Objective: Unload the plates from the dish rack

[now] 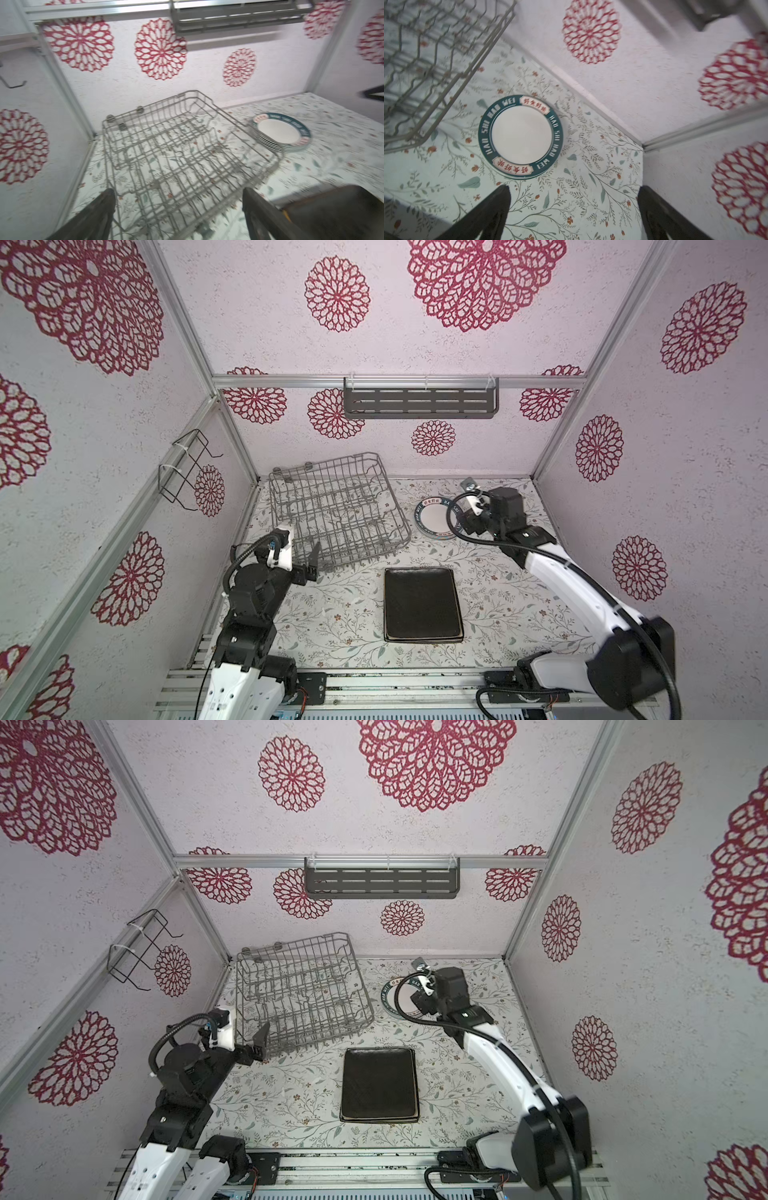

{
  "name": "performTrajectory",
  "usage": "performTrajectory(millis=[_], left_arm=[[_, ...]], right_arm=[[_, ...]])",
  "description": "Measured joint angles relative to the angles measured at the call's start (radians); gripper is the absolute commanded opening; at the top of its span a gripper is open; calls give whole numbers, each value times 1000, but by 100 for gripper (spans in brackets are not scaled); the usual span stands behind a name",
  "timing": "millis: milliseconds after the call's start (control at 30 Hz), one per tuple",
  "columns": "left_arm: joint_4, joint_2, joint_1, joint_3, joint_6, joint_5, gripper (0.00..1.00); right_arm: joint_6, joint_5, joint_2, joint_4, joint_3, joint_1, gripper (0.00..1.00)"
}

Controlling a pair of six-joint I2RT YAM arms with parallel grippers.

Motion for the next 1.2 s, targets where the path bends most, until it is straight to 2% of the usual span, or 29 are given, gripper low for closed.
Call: performTrajectory(millis=[100,167,267,400,633,1067,1200], left_arm=[[104,228,116,96,-14,-128,97],[194,341,192,107,-39,-158,97],[373,436,271,23,-74,-162,97],[565,531,294,-97,-93,-127,97],[753,631,302,-146,-142,-100,97],[779,670,298,-152,-184,-100,97],[861,740,247,-170,-167,-130,97]], right_arm=[[119,90,-175,166,-192,-43,99],[169,145,-253,293,-340,-64,99],[219,216,-303,440,-548,-85,99],[282,258,-289,550,-700,-112,99],[365,258,-164,822,-797,-171,99],[357,198,227,1136,-784,-205,99],[349,153,301,1192,-787,-218,99]])
